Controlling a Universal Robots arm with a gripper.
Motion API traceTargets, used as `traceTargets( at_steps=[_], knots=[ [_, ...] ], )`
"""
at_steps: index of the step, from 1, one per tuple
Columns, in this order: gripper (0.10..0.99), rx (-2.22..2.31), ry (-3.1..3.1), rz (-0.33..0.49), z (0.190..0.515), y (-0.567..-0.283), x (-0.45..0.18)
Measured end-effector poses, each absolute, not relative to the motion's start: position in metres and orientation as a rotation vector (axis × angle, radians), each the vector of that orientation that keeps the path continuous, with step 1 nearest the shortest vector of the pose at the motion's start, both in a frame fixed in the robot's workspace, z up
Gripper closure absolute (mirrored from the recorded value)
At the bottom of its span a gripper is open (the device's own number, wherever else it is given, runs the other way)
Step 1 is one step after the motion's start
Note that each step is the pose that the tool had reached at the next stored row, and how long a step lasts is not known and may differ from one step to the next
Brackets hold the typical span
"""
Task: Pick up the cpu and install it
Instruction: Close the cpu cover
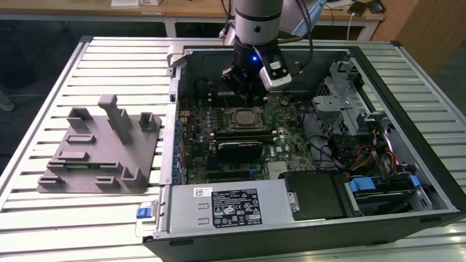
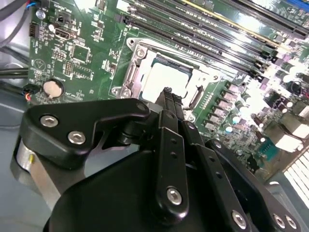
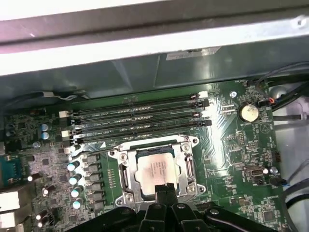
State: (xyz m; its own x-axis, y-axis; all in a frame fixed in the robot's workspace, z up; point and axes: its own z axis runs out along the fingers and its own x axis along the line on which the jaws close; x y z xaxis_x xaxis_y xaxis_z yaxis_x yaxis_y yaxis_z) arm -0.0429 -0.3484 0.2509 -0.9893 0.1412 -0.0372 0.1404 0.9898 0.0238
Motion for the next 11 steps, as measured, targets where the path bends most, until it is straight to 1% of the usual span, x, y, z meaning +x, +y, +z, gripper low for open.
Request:
traceTargets(
  at_steps=[11],
  knots=[
    [0.980,0.219,3.095,0.039,0.2526,-0.3484,-0.0429]
  ],
)
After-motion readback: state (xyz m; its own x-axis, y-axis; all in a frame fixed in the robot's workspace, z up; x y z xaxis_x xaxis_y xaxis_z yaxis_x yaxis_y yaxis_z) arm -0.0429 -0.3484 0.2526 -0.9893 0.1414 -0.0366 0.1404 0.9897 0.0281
